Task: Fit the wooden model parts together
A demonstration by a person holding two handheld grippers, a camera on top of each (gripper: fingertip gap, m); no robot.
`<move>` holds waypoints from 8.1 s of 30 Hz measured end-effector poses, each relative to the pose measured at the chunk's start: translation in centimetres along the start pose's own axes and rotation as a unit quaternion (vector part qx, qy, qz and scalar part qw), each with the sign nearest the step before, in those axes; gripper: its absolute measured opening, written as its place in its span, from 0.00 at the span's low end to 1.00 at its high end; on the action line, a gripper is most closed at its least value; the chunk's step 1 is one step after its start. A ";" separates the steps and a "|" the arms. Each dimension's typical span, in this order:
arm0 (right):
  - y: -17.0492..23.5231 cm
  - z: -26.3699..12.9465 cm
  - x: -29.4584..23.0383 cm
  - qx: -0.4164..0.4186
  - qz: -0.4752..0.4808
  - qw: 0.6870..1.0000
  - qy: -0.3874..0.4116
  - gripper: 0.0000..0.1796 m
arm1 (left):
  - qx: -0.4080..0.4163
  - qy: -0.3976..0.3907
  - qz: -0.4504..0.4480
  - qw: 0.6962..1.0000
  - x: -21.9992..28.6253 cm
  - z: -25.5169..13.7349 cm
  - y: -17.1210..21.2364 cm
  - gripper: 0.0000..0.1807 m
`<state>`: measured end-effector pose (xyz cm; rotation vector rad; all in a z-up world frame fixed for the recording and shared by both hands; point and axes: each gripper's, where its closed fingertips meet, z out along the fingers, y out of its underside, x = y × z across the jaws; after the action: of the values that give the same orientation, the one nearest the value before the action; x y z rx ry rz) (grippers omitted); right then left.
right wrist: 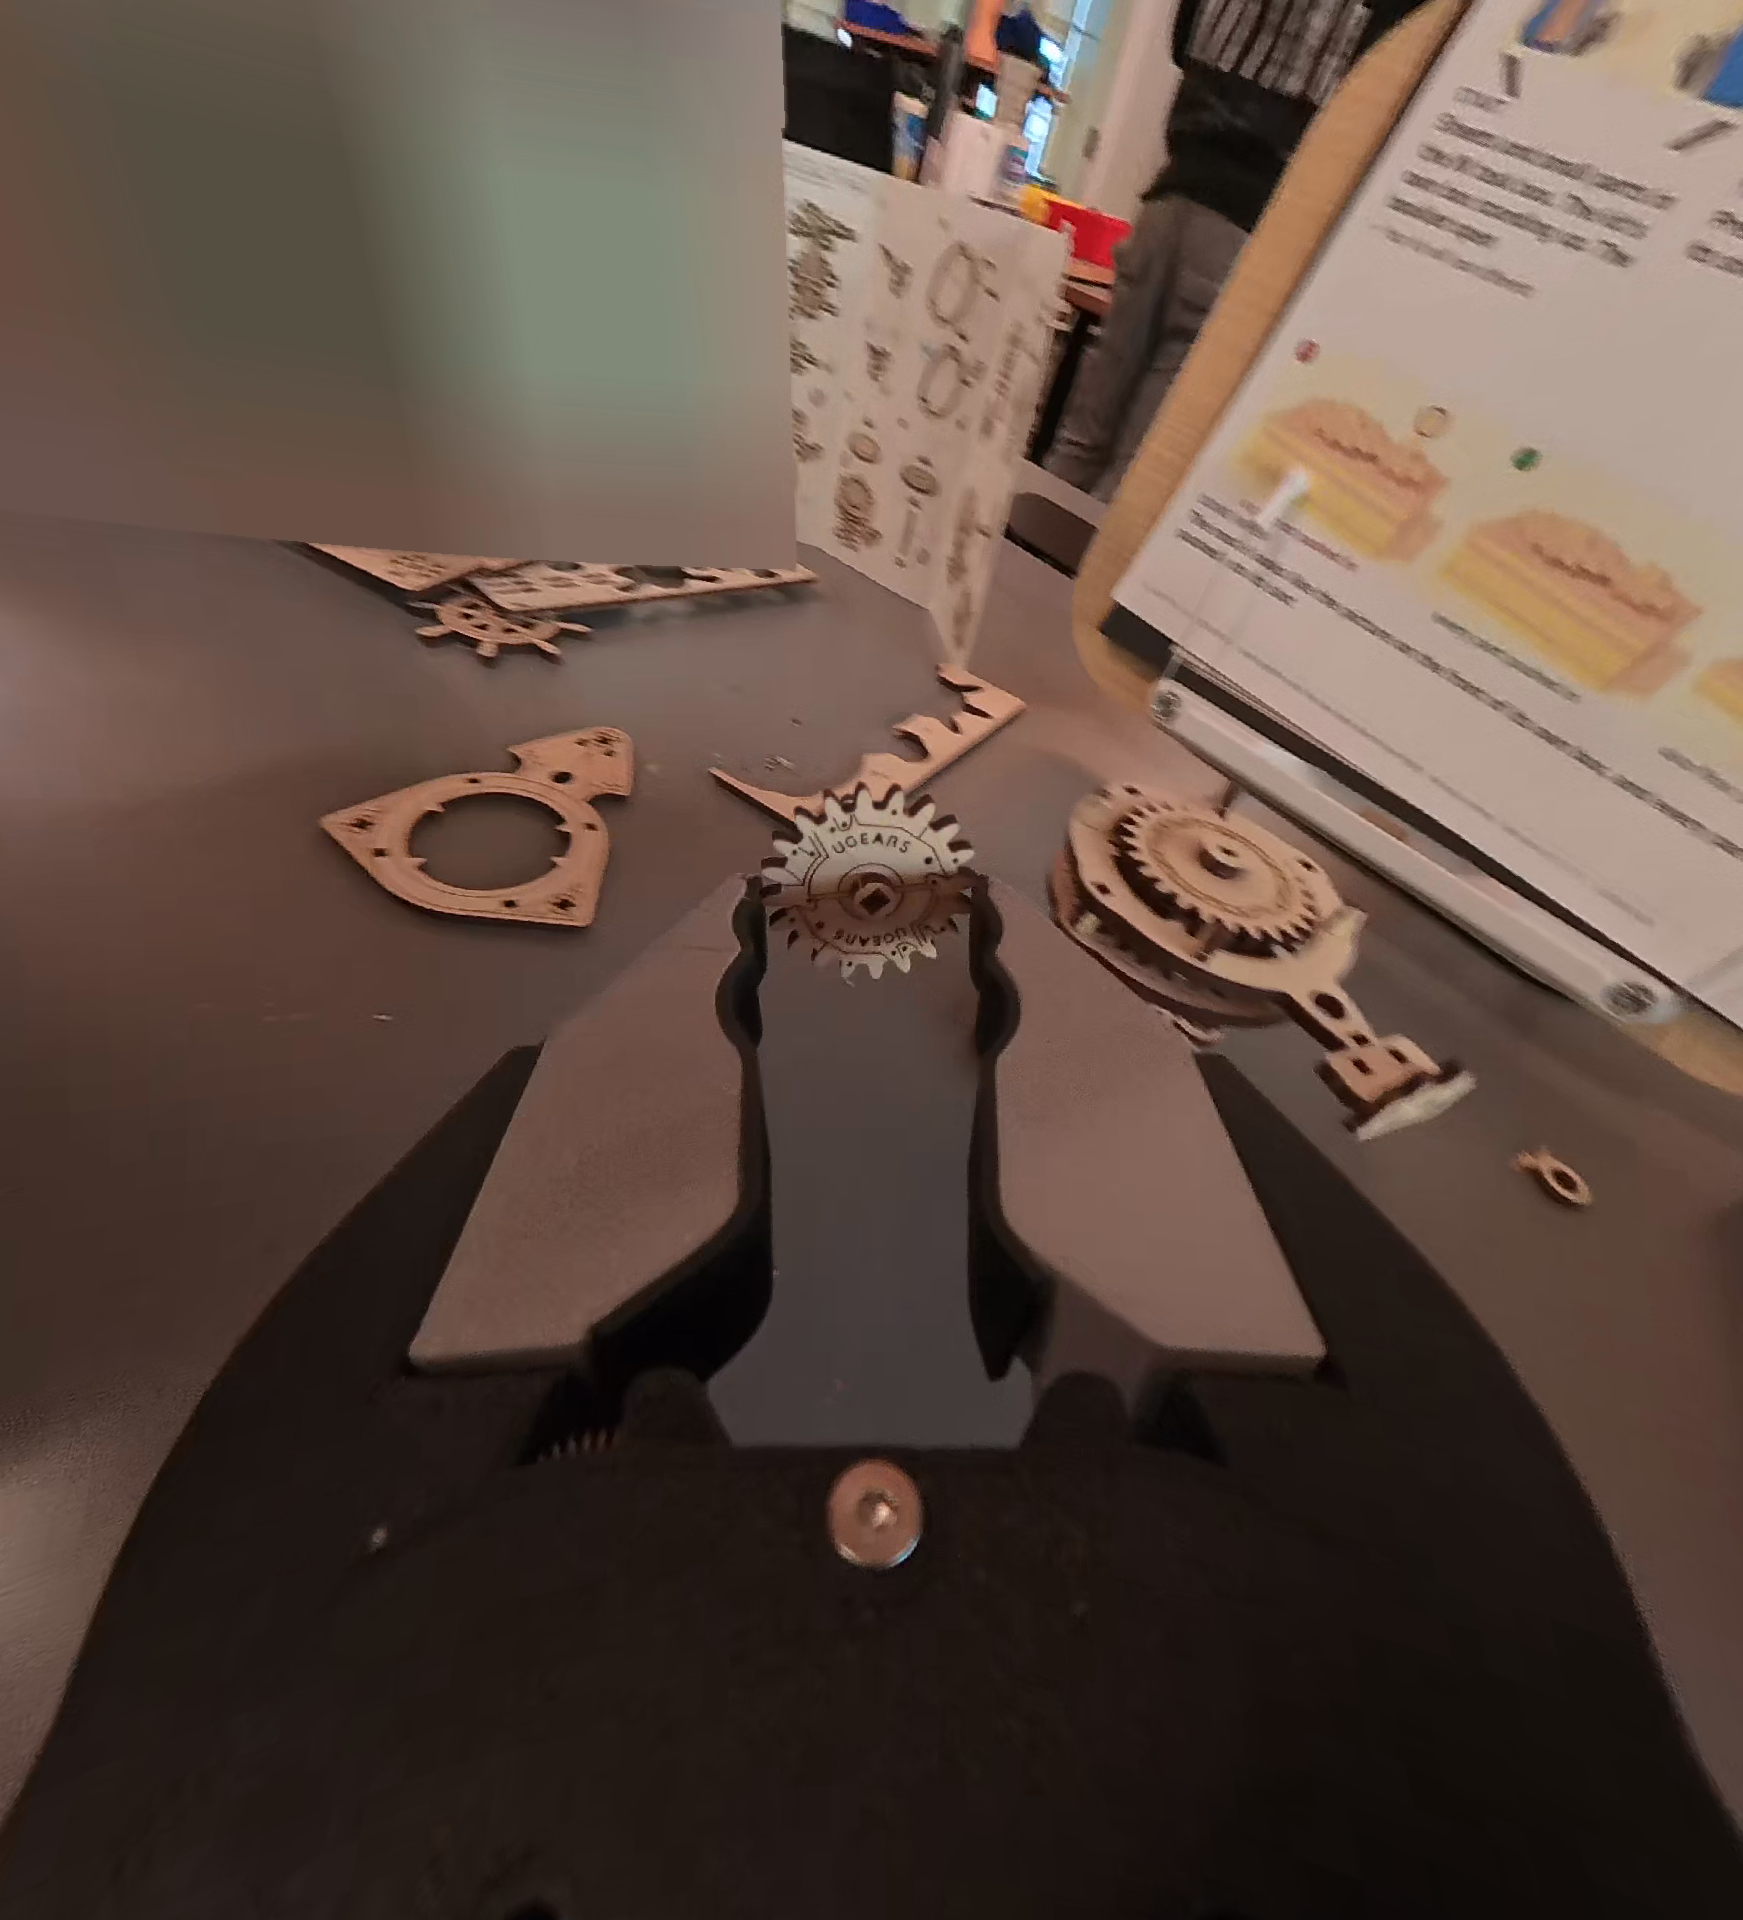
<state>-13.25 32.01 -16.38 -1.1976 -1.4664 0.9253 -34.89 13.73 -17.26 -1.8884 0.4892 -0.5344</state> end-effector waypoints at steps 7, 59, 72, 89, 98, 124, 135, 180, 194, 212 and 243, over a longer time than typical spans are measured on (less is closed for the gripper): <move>-1.6 0.9 -3.8 0.026 0.010 0.996 -0.086 0.20 | -0.026 0.039 0.032 0.998 4.6 6.0 -1.5 0.06; -7.4 4.2 -15.2 0.154 -0.334 0.925 -0.098 0.22 | 0.068 0.189 0.196 0.960 12.5 8.8 -4.7 0.01; -7.1 2.9 -13.3 0.160 -0.167 0.957 -0.174 0.14 | 0.077 0.067 0.300 0.948 10.5 9.2 -4.9 0.01; -5.6 4.2 -13.6 0.117 -0.134 0.962 -0.206 0.01 | 0.054 0.063 0.301 0.950 10.4 9.8 -3.9 0.00; -4.7 4.2 -14.0 0.093 -0.097 0.962 -0.237 0.01 | -0.023 0.103 0.265 0.958 10.7 11.4 -0.7 0.01; 0.3 5.7 -13.8 -0.060 -0.145 0.959 -0.236 0.01 | -0.149 0.105 0.135 0.974 8.1 12.4 2.7 0.03; -1.4 5.4 -13.4 -0.015 -0.091 0.965 -0.247 0.01 | -0.120 0.108 0.150 0.975 8.9 12.5 1.8 0.01; -1.1 6.3 -13.6 -0.037 -0.077 0.966 -0.244 0.01 | -0.149 0.072 0.158 0.973 8.6 13.0 2.6 0.01; -3.5 6.1 -12.9 0.025 -0.001 0.970 -0.242 0.31 | -0.074 0.093 0.101 0.988 8.5 12.3 0.2 0.01; -3.1 7.2 -12.8 0.006 -0.013 0.975 -0.222 0.19 | -0.061 0.093 0.076 0.991 8.5 12.3 -0.2 0.01; -1.3 -2.4 10.3 -0.312 -0.068 0.945 -0.070 0.19 | -0.088 0.068 0.149 0.982 6.1 20.3 -7.3 0.06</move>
<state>-11.48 41.67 -12.31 -1.4699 -2.0172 0.4592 -17.62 28.06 -16.46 -1.9062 0.9200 -0.4326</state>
